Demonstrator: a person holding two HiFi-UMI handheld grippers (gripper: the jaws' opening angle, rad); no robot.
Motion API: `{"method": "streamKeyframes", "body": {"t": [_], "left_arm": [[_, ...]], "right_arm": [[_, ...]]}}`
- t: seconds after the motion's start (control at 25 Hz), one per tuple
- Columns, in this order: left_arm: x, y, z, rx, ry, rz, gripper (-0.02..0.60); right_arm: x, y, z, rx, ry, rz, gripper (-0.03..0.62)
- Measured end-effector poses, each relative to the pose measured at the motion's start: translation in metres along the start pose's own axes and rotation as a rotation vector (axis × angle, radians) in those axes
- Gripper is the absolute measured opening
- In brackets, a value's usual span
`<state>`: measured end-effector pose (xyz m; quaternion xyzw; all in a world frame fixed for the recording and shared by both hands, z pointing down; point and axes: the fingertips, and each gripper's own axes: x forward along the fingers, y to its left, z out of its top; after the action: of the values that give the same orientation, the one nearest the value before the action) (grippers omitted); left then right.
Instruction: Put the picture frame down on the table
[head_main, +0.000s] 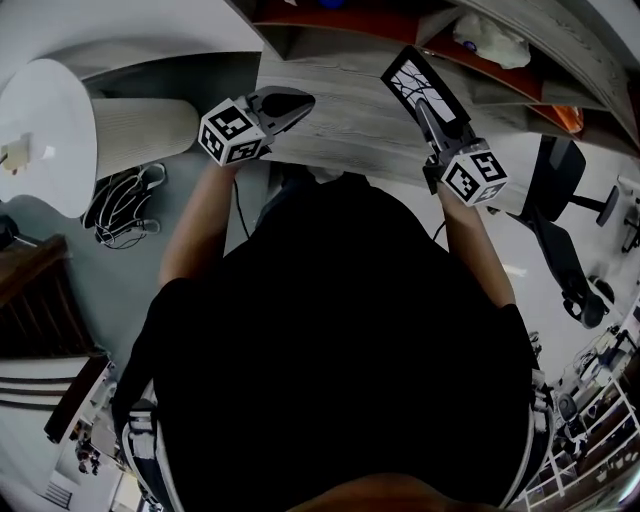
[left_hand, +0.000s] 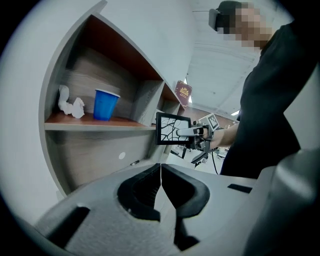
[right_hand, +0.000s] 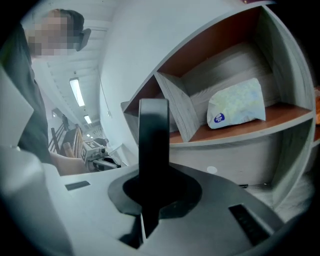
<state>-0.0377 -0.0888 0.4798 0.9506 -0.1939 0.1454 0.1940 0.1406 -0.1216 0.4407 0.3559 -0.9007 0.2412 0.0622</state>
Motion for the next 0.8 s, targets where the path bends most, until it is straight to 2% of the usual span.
{"method": "streamKeyframes", "body": {"t": [0.12, 0.52, 0.8], "left_arm": [[0.004, -0.001, -0.013, -0.008, 0.028, -0.018, 0.018], [0.015, -0.003, -0.067, -0.077, 0.099, -0.056, 0.018], [0.011, -0.006, -0.067, -0.074, 0.102, -0.073, 0.018]], "right_arm": [[-0.002, -0.003, -0.015, 0.032, 0.016, -0.016, 0.017], [-0.005, -0.004, -0.060, 0.038, 0.104, -0.037, 0.016], [-0.010, -0.008, -0.072, 0.076, 0.110, -0.069, 0.017]]}}
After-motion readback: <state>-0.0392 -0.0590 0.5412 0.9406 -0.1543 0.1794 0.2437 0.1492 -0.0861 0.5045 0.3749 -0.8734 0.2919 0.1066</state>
